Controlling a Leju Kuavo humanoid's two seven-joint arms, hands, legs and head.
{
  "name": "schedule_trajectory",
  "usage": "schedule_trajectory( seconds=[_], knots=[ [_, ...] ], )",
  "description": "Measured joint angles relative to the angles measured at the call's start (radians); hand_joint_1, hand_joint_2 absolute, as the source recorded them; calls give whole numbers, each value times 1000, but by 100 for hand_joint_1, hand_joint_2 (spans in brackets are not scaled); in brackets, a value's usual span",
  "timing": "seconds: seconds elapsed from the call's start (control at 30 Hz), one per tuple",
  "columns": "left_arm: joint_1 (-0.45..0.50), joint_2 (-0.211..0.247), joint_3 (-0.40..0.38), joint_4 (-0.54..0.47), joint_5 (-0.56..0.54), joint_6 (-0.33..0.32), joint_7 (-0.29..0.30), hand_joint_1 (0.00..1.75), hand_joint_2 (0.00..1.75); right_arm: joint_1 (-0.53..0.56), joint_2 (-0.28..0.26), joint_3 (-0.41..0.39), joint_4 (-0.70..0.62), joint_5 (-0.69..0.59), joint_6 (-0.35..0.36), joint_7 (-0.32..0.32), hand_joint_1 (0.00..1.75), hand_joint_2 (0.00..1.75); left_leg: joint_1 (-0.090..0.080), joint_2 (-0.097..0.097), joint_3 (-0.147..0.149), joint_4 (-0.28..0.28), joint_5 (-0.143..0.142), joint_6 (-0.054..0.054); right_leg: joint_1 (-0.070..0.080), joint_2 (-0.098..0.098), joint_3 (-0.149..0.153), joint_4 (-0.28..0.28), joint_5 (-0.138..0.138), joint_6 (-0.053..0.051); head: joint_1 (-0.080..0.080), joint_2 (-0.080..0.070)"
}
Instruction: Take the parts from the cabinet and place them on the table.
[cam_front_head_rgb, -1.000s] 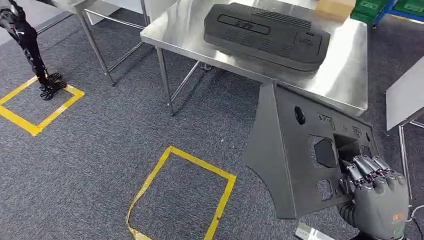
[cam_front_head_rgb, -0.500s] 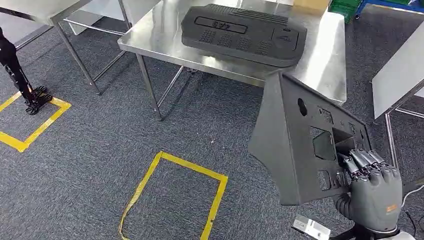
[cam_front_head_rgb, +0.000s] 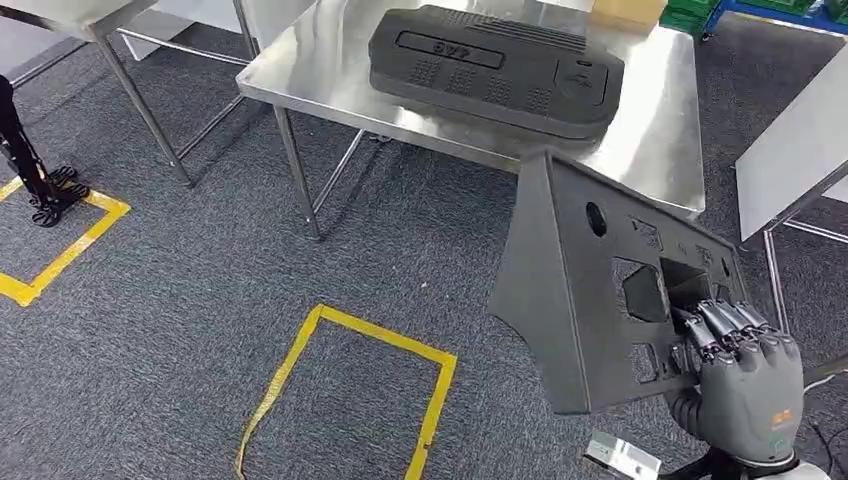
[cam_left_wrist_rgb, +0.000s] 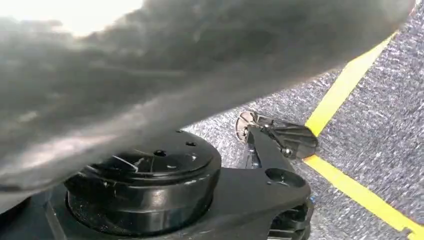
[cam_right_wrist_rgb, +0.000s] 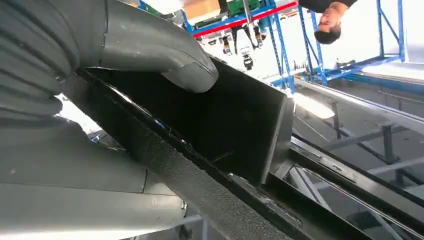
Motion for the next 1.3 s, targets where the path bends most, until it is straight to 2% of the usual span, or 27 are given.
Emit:
schedule_trajectory(
  seconds=[0.07,0.1,0.13,0.23,0.27,0.3,0.33,0.4,0.43,0.47,0.53,0.57,0.6,0.63,0.73,0.77,0.8,0.83,0.93,0.97,1.0,1.07,1.1,1.17,1.23,1.27,1.3],
  knots=[
    [0,0,1,0,0,0,0,0,0,-2,0,0,0,-1,0,-2,175,175,0,-1,12,-1,-7,-2,1,-4,79,-181,85,14,0,0],
    [0,0,1,0,0,0,0,0,0,-4,-1,0,1,-2,0,-4,175,175,0,-1,14,-2,-10,-5,4,-17,116,-265,111,8,0,0],
    [-1,0,1,0,0,0,0,0,0,-6,0,0,2,-4,0,-5,175,175,-6,-2,16,-1,-16,-14,14,-17,118,-270,105,-4,-2,0],
    [0,0,1,0,0,0,0,0,0,-7,-1,0,3,-6,0,-6,175,175,1,2,21,-11,-20,-27,23,-10,123,-272,102,-29,-1,0],
    [-4,0,1,0,0,1,0,0,0,-8,-2,-1,3,-6,0,-7,175,175,-2,6,26,-11,-26,-36,18,-8,137,-287,107,-36,-1,0],
    [-3,0,2,0,0,3,-1,0,0,-6,-1,0,3,-6,0,-8,175,175,-1,5,18,11,-31,-37,11,-7,152,-295,107,-40,-2,0],
    [-3,0,2,0,0,3,0,0,0,-9,-1,0,3,-7,0,-10,175,175,-2,5,-2,61,-56,-37,10,-8,161,-296,101,-50,-7,0],
    [-2,2,3,0,0,5,-2,0,0,-10,1,1,7,-7,1,-11,175,175,-2,4,-90,223,-121,-40,13,-8,175,-296,92,-62,-8,0],
    [-1,4,3,0,0,7,-5,0,0,-10,1,1,8,-7,1,-11,175,175,-2,4,-129,280,-134,-41,14,-7,179,-296,88,-66,-9,0],
    [0,5,3,1,-1,7,-8,0,0,-10,2,2,8,-7,1,-11,175,175,-2,5,-148,294,-122,-42,15,-6,185,-296,83,-66,-9,0],
    [2,9,4,5,-2,9,-16,0,0,-10,2,2,10,-6,2,-11,175,175,-2,5,-120,200,-40,-41,14,1,202,-295,71,-62,-10,0],
    [3,12,4,6,-2,10,-17,0,0,-10,2,3,11,-6,3,-11,175,175,-1,5,-78,103,19,-38,14,3,214,-295,62,-58,-10,0],
    [3,14,4,7,-2,10,-18,0,0,-10,2,3,11,-6,4,-11,175,175,-1,4,-44,26,57,-35,14,3,220,-293,54,-53,-10,0],
    [3,14,5,10,-2,10,-18,0,0,-10,2,2,13,-6,6,-11,175,175,-2,3,-28,1,36,-34,25,5,213,-287,44,-46,-10,0],
    [1,15,5,14,-4,11,-19,0,0,-13,-2,0,13,-6,9,-11,175,175,-12,1,-22,-2,30,-18,18,5,213,-293,40,-34,-11,0],
    [1,15,5,15,-5,12,-19,0,0,-14,-4,0,13,-6,9,-11,175,175,-6,1,-18,-8,32,-13,19,6,224,-290,36,-30,-11,0],
    [2,15,5,15,-5,12,-19,0,0,-13,-6,-1,13,-6,10,-11,175,175,-2,2,-12,-13,33,-9,14,2,210,-276,31,-24,-11,0],
    [1,15,5,15,-5,13,-19,0,0,-16,-10,-2,13,-7,11,-11,175,175,-2,3,-7,-15,30,-2,14,0,185,-225,12,-23,-6,0],
    [1,15,5,16,-6,14,-20,0,0,-20,-15,-3,13,-9,19,-10,175,175,-2,3,-1,-15,17,4,4,-1,35,15,-59,-22,-5,0],
    [1,16,5,17,-7,14,-20,0,0,-20,-15,-3,15,-10,21,-10,175,175,-2,3,4,-15,13,3,1,-1,1,51,-56,-15,-5,0],
    [2,18,5,18,-8,14,-20,0,0,-20,-15,-3,16,-10,22,-10,175,175,-2,2,11,-15,7,2,-2,-1,-5,28,-28,-2,-5,0],
    [2,19,5,21,-9,14,-20,0,0,-20,-18,-3,16,-10,22,-9,175,175,-1,-1,30,-15,-6,-1,-9,-5,54,-136,65,24,-5,0],
    [2,19,5,22,-9,13,-20,0,0,-20,-20,-4,16,-10,22,-9,175,175,0,-2,40,-16,-13,-5,-10,-12,96,-236,109,30,-4,0],
    [1,21,5,23,-10,12,-20,0,0,-21,-21,-5,16,-11,22,-9,175,175,-7,-3,45,-17,-28,-21,7,-14,121,-275,114,2,-4,0],
    [1,21,5,24,-11,12,-20,0,0,-21,-23,-5,16,-11,23,-9,175,175,-4,-1,50,-23,-33,-29,14,-11,120,-272,110,-12,-6,0],
    [-1,21,5,25,-11,12,-20,0,0,-20,-23,-5,16,-11,23,-9,175,175,-3,2,59,-27,-37,-36,15,-9,125,-277,108,-19,-4,0],
    [-2,22,5,24,-11,12,-21,0,0,-20,-24,-6,15,-11,23,-9,175,175,0,6,55,-17,-43,-41,-4,-8,141,-288,110,-29,-7,0]
  ],
)
